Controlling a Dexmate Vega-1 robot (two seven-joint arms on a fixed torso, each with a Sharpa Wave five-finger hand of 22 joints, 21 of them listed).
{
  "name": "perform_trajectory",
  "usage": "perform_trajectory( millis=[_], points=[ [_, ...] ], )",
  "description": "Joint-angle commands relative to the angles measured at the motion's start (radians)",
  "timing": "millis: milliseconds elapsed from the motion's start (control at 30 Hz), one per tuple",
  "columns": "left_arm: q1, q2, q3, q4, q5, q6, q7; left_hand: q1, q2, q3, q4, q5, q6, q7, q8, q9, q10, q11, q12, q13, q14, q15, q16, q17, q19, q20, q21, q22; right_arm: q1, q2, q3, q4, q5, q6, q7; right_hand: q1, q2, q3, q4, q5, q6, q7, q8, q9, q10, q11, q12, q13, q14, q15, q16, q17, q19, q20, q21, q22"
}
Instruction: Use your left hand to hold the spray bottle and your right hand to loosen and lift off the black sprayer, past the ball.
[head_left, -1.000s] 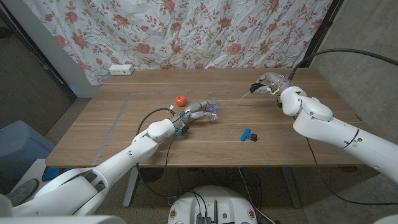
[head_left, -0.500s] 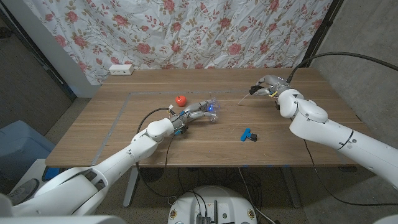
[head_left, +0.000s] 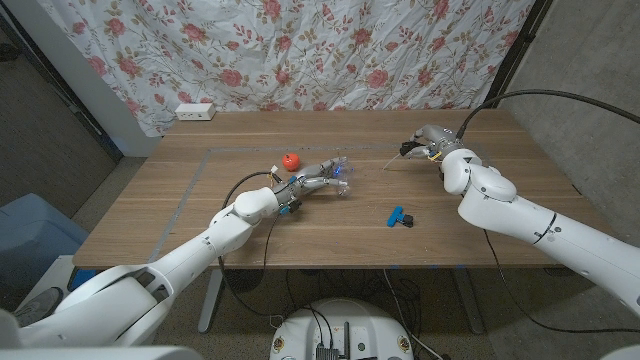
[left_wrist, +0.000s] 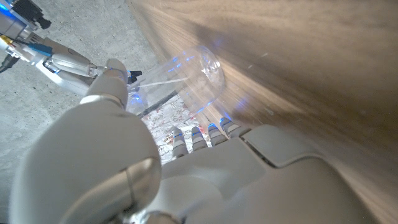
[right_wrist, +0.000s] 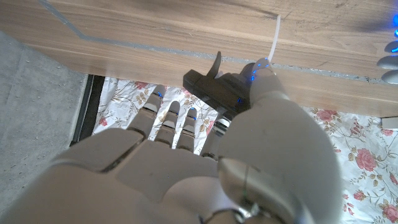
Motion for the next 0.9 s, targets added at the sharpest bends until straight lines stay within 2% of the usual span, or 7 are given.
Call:
perform_trajectory(
  millis=[33, 367, 900],
  points=[
    [0.028, 0.034, -0.022, -0.081, -0.041, 0.025, -0.027, -0.015, 0.002, -0.002, 0.006, -0.003, -0.029, 0.0, -0.001, -0.001, -0.033, 0.004, -0.001, 0.0, -0.034, 0.006, 0.0, 0.001, -0.041, -0.011, -0.005, 0.003, 0.0, 0.016, -0.017, 0.022, -0.008, -0.009, -0.018, -0.016, 0.01, -0.002, -0.003, 0.006, 0.007, -0.005, 0.045, 0.019, 0.01, 0.001, 0.002, 0.005, 0.009, 0.0, 0.002, 0.005, 0.004, -0.002, 0.0, 0.004],
    [0.067, 0.06, -0.046, -0.154, -0.062, 0.035, -0.004, -0.034, -0.004, -0.007, 0.008, -0.006, -0.054, 0.002, 0.0, -0.001, -0.06, 0.001, 0.001, -0.001, -0.066, 0.012, 0.001, 0.001, -0.082, -0.01, -0.003, 0.004, -0.037, 0.039, -0.016, 0.042, -0.034, -0.014, -0.107, -0.018, 0.009, -0.002, -0.003, 0.006, 0.006, -0.005, 0.046, 0.016, 0.017, 0.001, 0.003, 0.005, 0.014, -0.004, 0.004, 0.006, 0.007, -0.003, 0.001, 0.004],
    [0.137, 0.093, -0.091, -0.247, -0.083, 0.045, 0.075, -0.057, 0.01, -0.007, 0.017, -0.007, -0.058, 0.014, 0.004, -0.001, -0.059, 0.01, 0.009, -0.002, -0.067, 0.022, 0.008, 0.001, -0.087, 0.006, 0.005, 0.004, -0.091, 0.099, -0.001, 0.105, -0.036, 0.01, -0.227, -0.024, 0.003, -0.007, -0.004, 0.005, 0.014, -0.006, 0.061, 0.025, 0.045, -0.004, 0.009, 0.006, 0.044, -0.022, 0.015, 0.007, 0.035, -0.013, 0.008, 0.004]
  ],
)
